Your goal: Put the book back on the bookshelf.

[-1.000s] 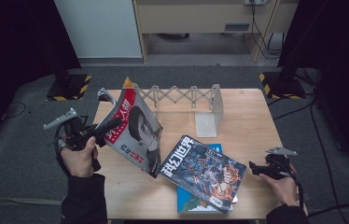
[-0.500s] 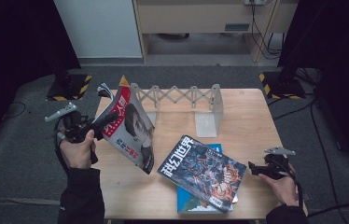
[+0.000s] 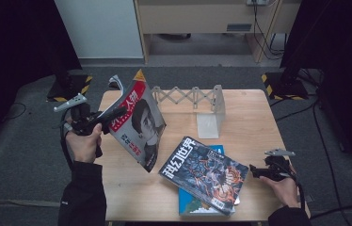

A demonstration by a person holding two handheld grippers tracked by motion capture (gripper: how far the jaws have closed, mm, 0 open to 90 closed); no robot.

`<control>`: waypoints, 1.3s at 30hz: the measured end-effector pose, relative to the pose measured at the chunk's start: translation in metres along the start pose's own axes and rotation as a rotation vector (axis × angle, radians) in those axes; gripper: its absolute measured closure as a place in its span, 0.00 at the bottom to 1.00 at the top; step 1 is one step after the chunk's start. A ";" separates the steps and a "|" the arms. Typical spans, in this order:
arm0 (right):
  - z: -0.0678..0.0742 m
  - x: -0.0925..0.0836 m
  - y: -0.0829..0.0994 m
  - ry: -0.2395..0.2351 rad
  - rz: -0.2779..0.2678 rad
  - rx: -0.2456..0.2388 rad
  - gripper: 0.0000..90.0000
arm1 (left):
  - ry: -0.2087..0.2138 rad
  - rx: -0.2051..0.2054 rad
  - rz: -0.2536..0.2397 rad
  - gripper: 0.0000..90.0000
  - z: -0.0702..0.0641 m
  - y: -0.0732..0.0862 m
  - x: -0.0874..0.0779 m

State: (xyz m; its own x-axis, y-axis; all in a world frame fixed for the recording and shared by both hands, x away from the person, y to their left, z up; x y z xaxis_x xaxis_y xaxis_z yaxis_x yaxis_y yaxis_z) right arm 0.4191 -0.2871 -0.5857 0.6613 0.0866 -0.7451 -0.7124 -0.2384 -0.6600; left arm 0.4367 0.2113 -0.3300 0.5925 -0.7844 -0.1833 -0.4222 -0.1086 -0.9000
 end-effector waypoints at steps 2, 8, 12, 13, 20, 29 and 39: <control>0.000 0.000 0.001 -0.005 0.004 -0.009 0.10 | -0.015 0.004 0.012 0.96 0.004 0.001 0.002; 0.002 0.001 0.001 -0.007 0.008 -0.011 0.10 | -0.068 0.011 0.043 0.96 0.018 0.005 0.007; 0.001 0.001 0.001 -0.011 0.011 -0.015 0.10 | -0.121 0.029 0.069 0.96 0.029 0.005 0.009; 0.001 0.001 0.001 -0.011 0.011 -0.015 0.10 | -0.121 0.029 0.069 0.96 0.029 0.005 0.009; 0.001 0.001 0.001 -0.011 0.010 -0.013 0.10 | -0.219 0.050 0.064 0.96 0.053 0.005 0.013; 0.001 0.001 0.001 -0.010 0.010 -0.009 0.10 | -0.282 0.052 0.020 0.96 0.066 0.003 0.019; 0.001 0.002 0.000 -0.008 0.010 -0.018 0.10 | -0.405 0.080 -0.022 0.96 0.082 0.000 0.028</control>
State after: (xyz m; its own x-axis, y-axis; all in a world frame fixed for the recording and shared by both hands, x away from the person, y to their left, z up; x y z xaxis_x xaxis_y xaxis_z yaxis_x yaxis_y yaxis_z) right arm 0.4201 -0.2859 -0.5878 0.6521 0.0923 -0.7525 -0.7146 -0.2565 -0.6508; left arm 0.5091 0.2392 -0.3674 0.8297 -0.4771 -0.2897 -0.3609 -0.0626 -0.9305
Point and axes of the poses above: each handheld gripper's, and its own axes: x roughly forward along the jaws, y roughly out of its underside, z roughly to its left, the point moved 8 cm from there along x, roughly forward along the jaws, and after that the axes turned 6 degrees about y, right-handed, at the moved point
